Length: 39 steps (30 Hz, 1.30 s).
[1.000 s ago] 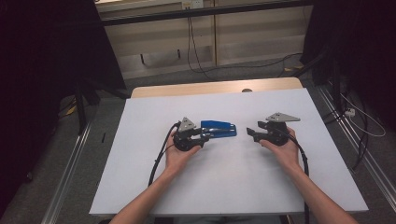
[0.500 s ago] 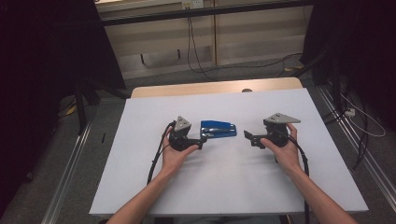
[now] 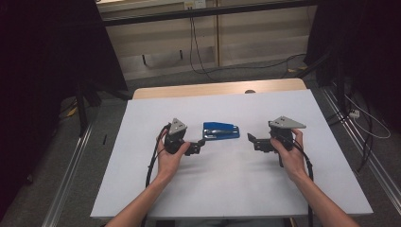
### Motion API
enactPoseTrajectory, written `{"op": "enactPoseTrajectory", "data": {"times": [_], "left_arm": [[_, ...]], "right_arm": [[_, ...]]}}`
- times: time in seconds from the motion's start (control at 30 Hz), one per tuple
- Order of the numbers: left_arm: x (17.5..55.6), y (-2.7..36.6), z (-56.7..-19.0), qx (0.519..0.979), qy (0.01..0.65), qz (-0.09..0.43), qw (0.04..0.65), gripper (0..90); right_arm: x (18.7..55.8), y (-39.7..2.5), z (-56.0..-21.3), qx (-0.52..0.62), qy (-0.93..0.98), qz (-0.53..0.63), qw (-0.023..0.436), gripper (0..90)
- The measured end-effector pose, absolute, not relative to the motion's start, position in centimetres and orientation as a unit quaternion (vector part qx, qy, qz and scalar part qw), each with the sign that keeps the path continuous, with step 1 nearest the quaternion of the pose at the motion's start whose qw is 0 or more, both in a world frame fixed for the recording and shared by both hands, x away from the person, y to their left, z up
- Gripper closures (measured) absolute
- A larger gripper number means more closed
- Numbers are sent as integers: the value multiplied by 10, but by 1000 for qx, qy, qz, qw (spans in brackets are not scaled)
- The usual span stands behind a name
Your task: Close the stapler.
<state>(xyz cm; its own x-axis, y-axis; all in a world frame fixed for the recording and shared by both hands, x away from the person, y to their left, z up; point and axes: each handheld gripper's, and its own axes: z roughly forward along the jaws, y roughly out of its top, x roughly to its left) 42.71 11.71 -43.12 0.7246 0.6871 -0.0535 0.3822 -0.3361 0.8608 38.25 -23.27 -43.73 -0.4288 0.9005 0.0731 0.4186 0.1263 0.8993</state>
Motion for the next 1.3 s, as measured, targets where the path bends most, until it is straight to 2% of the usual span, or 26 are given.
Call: {"op": "enactPoseTrajectory", "data": {"times": [0.37, 0.43, 0.73, 1.3], "left_arm": [[409, 152, -425, 790, 346, 176, 474, 60], [404, 155, -422, 791, 343, 200, 465, 59], [383, 171, -418, 786, 345, 187, 479, 55], [356, 213, -417, 767, 372, 213, 478, 53]], "right_arm": [[361, -229, -431, 459, 694, 475, 287, 32], [359, -229, -431, 459, 693, 477, 286, 28], [352, -229, -429, 470, 684, 466, 306, 40], [319, -253, -432, 493, 665, 467, 311, 10]]}}
